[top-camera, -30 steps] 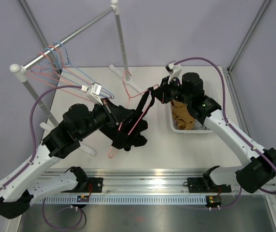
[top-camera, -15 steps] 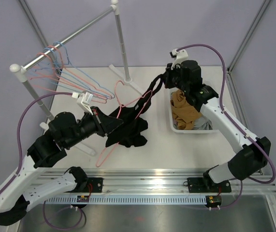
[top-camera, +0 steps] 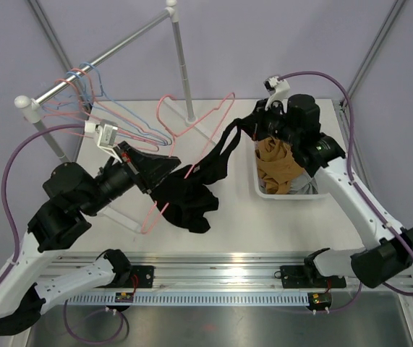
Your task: Remove the tank top from the hanger
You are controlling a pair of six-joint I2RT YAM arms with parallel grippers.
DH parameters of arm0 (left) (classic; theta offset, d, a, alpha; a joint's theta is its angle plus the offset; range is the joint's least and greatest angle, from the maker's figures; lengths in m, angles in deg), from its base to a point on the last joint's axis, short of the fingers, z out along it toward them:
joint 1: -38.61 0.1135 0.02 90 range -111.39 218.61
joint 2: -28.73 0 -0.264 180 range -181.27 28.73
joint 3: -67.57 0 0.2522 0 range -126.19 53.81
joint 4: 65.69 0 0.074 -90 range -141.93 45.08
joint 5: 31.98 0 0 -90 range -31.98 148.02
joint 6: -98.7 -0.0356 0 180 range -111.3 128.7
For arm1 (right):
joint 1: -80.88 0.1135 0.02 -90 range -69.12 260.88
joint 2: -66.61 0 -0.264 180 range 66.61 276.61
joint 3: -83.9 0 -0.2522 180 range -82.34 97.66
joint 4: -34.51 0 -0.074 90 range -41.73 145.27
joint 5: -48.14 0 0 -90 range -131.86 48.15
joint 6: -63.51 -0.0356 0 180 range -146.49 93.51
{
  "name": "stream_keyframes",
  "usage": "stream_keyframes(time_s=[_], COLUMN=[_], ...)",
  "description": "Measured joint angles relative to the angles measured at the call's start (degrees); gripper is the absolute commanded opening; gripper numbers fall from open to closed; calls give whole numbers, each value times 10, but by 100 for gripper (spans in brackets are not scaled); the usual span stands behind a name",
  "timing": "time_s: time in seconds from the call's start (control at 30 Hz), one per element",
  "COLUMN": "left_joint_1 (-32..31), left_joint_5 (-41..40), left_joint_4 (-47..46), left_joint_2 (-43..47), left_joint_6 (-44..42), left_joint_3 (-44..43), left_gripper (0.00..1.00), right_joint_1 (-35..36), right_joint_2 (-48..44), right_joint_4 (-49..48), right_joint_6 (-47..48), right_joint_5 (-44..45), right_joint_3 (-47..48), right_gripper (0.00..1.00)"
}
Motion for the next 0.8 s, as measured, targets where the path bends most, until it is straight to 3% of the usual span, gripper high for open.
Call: stream_keyframes(time_s=[0.2, 0.37, 0.57, 0.8], left_joint_1=[-2, -17, -28, -55], left_joint_5=[24, 31, -59, -183], left_joint_4=[-169, -380, -583, -585], left_joint_2=[-76, -112, -216, -269], left_joint_6=[-82, -170, -297, -355], left_joint_3=[-51, -9, -21, -47], left_gripper=[0, 0, 0, 0], right_joint_1=[0, 0, 0, 23], right_joint_2=[-106, -165, -186, -189], right_joint_4=[1, 3, 14, 17], right_joint_6=[-28, -41, -62, -64], right_joint_5=[-70, -120, -195, -207], right_joint_3=[-18, -23, -42, -93], right_gripper=[0, 0, 0, 0])
